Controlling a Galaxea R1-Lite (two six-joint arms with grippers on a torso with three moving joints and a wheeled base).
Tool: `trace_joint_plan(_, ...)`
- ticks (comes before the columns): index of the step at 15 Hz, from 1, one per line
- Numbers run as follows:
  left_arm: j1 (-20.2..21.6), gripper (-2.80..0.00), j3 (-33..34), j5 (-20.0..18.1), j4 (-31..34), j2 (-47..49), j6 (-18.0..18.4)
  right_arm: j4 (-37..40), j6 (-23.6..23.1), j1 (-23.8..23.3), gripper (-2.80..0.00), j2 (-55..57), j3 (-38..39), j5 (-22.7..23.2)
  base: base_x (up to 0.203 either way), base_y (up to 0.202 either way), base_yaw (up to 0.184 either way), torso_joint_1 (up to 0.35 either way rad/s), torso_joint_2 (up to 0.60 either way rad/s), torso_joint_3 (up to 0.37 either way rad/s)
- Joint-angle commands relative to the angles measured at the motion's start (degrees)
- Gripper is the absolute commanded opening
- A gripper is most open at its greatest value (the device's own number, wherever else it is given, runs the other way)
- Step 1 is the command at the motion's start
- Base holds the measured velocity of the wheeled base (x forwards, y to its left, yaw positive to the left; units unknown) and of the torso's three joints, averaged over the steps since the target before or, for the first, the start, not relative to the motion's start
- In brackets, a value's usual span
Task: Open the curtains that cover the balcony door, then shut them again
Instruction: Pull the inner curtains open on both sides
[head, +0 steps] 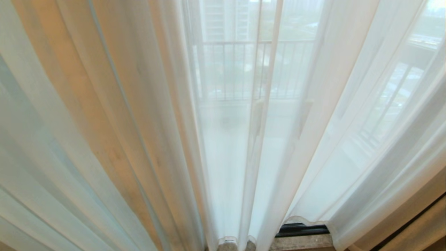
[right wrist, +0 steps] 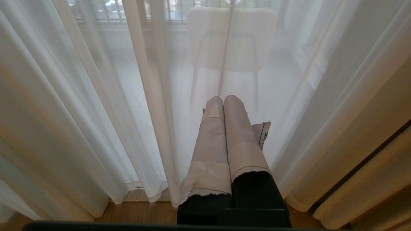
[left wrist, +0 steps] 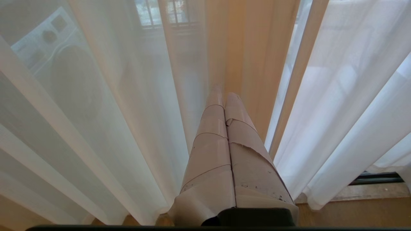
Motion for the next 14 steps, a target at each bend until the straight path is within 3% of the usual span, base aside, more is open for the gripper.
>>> trace_joint_plan(1, 0.1, -2.8, 0.0, 0.0, 0.0, 0.0, 0.0, 0.0, 0.0, 0.0, -2.8, 0.1, 0.0, 0.0, 0.0, 0.0, 0.0, 0.0, 0.0, 0.0)
trace_joint_plan(14, 0.0, -2.8, 0.0, 0.0, 0.0, 0.0, 0.1, 0.0, 0.0, 0.0, -2.8, 0.1, 0.0, 0.0, 0.0, 0.0, 0.0, 0.0, 0.0, 0.0)
